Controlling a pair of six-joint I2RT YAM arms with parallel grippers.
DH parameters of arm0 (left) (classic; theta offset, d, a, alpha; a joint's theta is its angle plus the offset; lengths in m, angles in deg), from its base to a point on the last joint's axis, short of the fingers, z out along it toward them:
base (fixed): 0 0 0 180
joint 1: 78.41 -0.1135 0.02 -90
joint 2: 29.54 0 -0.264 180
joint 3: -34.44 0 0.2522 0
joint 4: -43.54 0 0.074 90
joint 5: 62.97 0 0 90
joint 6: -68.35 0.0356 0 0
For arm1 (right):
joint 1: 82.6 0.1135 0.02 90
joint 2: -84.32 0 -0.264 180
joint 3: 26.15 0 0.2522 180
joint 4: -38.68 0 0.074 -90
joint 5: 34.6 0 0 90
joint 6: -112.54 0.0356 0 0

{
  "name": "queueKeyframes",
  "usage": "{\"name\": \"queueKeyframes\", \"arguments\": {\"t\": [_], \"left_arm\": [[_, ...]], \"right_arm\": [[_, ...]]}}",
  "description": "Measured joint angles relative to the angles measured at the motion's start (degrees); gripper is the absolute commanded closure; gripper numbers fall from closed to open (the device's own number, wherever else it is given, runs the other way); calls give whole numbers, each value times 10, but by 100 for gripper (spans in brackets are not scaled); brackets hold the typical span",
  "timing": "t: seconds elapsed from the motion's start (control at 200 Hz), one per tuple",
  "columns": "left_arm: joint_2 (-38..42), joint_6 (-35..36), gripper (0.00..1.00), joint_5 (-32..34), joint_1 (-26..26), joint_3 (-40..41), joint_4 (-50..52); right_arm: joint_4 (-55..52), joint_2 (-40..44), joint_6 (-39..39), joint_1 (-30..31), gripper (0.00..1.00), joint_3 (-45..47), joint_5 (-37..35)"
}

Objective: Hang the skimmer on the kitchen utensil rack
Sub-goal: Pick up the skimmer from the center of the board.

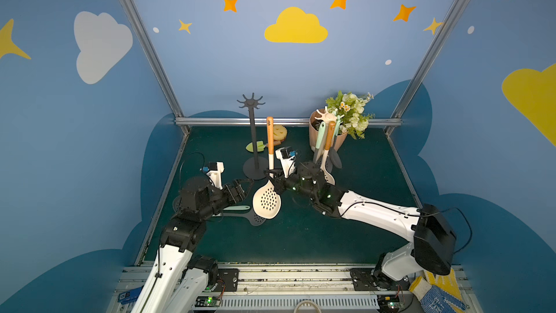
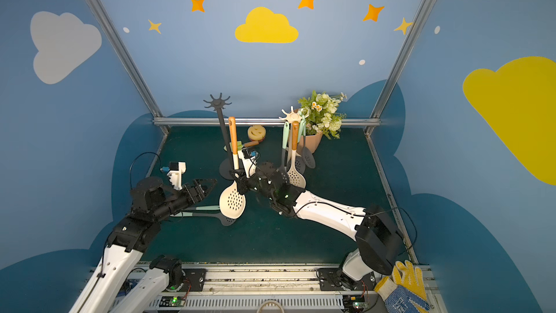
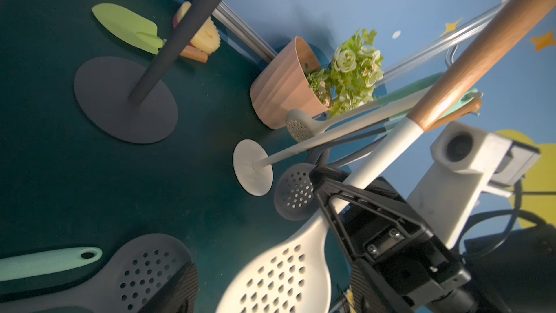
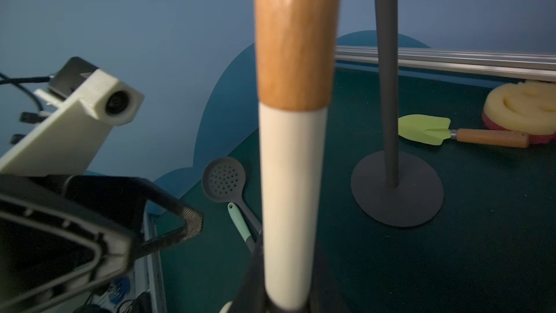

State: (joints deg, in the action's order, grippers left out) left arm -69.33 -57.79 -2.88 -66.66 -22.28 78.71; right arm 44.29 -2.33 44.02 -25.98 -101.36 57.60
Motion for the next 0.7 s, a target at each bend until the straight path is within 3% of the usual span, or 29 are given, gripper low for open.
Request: {"name": "queueKeyframes", "arguments": {"t": [0.31,0.481,0.701], "left_arm": [[-63,92,27,-137,1,-40,-17],[-98,112,32,-195,22,-41,-53],[-130,149,36,-219,82,-46,-70]], "right_arm": [[-14,80,2,-57,100,37,150],[-18,90,3,-57,100,39,189],[-16,102,14,-66,100,39,215]]}}
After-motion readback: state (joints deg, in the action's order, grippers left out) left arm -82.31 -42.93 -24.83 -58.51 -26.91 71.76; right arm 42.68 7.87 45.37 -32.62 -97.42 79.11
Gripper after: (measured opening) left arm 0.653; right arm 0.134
